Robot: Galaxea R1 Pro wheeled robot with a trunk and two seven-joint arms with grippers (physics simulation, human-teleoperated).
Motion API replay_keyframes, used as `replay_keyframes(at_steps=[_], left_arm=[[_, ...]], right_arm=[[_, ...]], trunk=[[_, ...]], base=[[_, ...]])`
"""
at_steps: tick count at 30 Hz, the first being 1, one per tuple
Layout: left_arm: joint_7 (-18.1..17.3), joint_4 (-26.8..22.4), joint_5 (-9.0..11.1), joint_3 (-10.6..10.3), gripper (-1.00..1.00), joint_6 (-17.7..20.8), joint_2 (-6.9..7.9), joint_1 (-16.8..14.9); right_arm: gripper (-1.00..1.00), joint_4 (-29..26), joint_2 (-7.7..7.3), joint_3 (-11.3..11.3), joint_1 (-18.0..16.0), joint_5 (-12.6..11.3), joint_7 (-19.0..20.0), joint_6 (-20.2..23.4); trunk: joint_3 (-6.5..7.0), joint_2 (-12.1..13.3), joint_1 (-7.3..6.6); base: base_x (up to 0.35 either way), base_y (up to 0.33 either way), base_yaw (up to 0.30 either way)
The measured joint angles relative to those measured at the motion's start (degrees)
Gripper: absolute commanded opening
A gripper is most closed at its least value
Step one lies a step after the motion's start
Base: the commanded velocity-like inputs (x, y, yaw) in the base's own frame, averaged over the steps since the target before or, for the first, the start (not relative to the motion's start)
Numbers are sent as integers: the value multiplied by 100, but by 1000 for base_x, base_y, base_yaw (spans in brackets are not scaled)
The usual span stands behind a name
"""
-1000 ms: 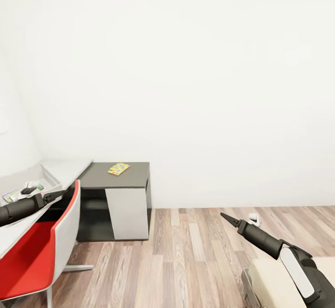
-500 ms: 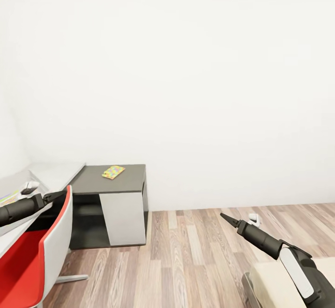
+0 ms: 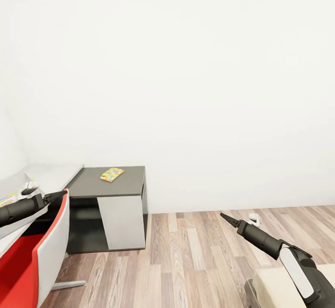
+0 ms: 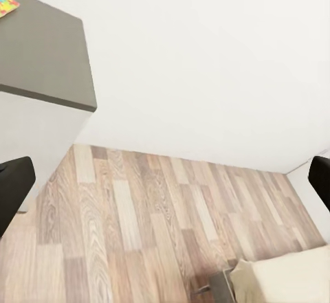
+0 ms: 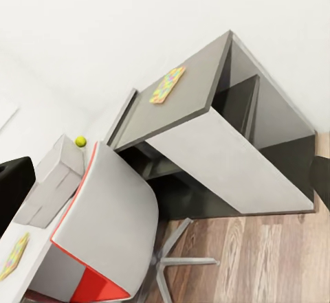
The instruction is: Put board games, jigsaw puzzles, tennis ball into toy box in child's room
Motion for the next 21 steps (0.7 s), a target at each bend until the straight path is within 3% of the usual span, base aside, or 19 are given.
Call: replay_keyframes(at_steps=[6,18,21], left_arm=[[3,5,2,5,100,-1,0,0],[4,6,1,-8,100,-3,-7,0],[39,6,-6,-11,100,2,-6,0]], right_arm=[[100,0,3,2,0,6,-1,-1],[100,-6,4,17,0,21,-13,3],[100,-16,19,39,-11,32,-169,20]], trunk=[[0,1,1],[0,1,2],[0,1,2]], base=[[152,0,0],[13,0,0],[0,0,0]])
